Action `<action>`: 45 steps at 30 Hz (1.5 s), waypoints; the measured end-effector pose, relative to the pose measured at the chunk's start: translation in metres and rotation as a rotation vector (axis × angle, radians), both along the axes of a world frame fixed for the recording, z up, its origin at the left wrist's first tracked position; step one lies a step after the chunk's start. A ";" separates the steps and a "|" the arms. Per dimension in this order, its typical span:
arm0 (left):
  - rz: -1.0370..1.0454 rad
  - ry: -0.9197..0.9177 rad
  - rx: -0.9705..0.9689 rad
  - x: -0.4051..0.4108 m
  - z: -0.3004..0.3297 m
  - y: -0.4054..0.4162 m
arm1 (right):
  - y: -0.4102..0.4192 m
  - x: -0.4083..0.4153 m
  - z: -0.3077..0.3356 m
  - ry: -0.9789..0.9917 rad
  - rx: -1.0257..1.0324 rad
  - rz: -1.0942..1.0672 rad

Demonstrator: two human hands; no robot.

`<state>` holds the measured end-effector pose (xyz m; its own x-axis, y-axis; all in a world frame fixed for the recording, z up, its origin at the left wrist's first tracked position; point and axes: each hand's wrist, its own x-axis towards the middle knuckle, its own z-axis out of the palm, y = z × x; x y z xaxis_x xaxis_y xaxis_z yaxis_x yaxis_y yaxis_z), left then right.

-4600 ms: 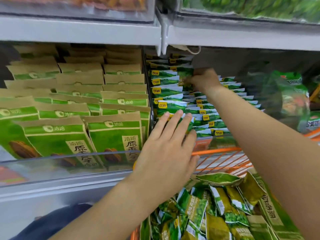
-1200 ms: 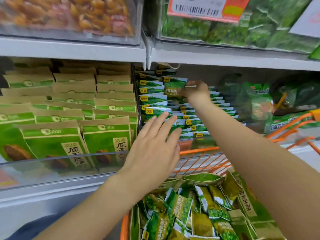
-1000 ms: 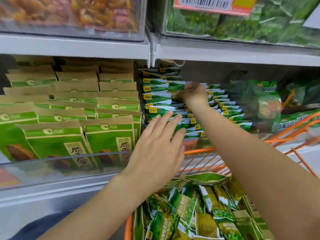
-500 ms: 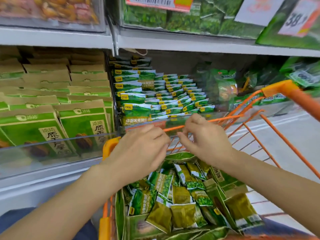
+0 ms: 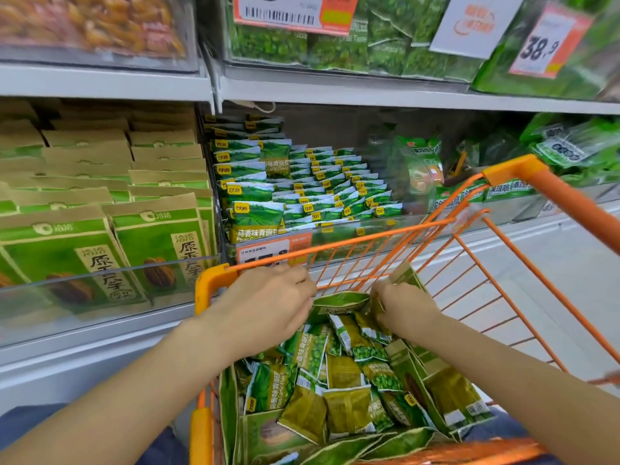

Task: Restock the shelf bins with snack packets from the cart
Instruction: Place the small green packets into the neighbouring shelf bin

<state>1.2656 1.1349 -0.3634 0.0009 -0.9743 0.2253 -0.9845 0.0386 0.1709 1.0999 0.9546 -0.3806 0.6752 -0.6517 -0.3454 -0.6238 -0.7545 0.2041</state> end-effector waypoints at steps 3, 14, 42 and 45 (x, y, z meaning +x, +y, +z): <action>0.014 0.016 0.022 0.001 0.003 0.000 | -0.001 0.002 0.019 -0.102 0.102 -0.061; 0.256 0.280 -0.060 -0.036 0.023 -0.003 | 0.055 0.016 0.087 -1.004 1.261 -0.437; 0.428 -0.371 -0.142 0.024 0.007 0.000 | -0.043 0.186 0.064 -1.169 0.607 -0.338; 0.438 -0.370 -0.146 0.024 0.004 -0.001 | -0.046 0.206 0.054 -1.087 0.543 -0.332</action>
